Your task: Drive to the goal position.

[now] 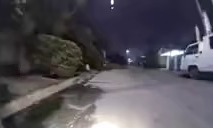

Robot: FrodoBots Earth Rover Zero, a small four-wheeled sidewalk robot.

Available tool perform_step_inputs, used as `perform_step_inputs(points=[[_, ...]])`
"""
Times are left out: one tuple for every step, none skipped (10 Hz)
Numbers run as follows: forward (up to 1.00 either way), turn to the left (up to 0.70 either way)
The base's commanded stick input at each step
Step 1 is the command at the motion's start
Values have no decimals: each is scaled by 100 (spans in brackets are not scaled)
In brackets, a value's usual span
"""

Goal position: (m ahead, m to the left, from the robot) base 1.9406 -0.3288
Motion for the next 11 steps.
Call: perform_step_inputs(points=[[98, -39], [98, -29], [98, -11], [98, 0], [98, 0], [98, 0], [98, 0], [98, 0], [98, 0], [99, 0], [99, 0]])
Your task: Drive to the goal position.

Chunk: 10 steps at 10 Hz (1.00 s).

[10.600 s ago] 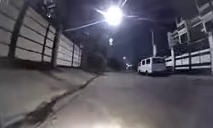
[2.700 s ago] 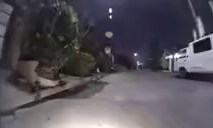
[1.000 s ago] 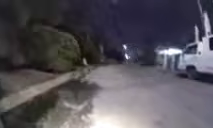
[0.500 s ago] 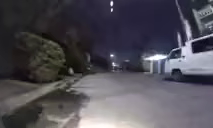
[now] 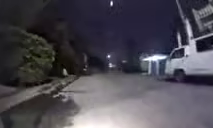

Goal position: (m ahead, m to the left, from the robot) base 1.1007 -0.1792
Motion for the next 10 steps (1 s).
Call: perform_step_inputs(points=[[99, 0], [99, 0], [99, 0], [99, 0], [99, 0], [99, 0], [99, 0], [99, 0], [99, 0], [99, -9]])
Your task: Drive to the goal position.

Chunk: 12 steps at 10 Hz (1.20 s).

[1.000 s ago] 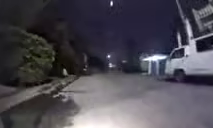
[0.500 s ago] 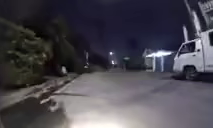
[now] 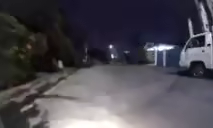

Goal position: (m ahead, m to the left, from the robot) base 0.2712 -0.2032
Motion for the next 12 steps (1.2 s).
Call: perform_step_inputs(points=[[98, -25], [98, -35], [98, -36], [98, -30], [99, -23], [99, -16], [99, -7], [99, 0], [98, 0], [98, 0], [97, 0], [97, 0]])
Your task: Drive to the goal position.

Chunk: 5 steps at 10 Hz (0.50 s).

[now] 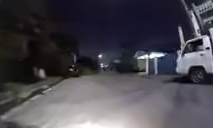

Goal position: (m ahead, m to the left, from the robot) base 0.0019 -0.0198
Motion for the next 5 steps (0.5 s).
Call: perform_step_inputs(points=[[97, 0], [97, 0], [97, 0], [97, 0], [97, 0]])
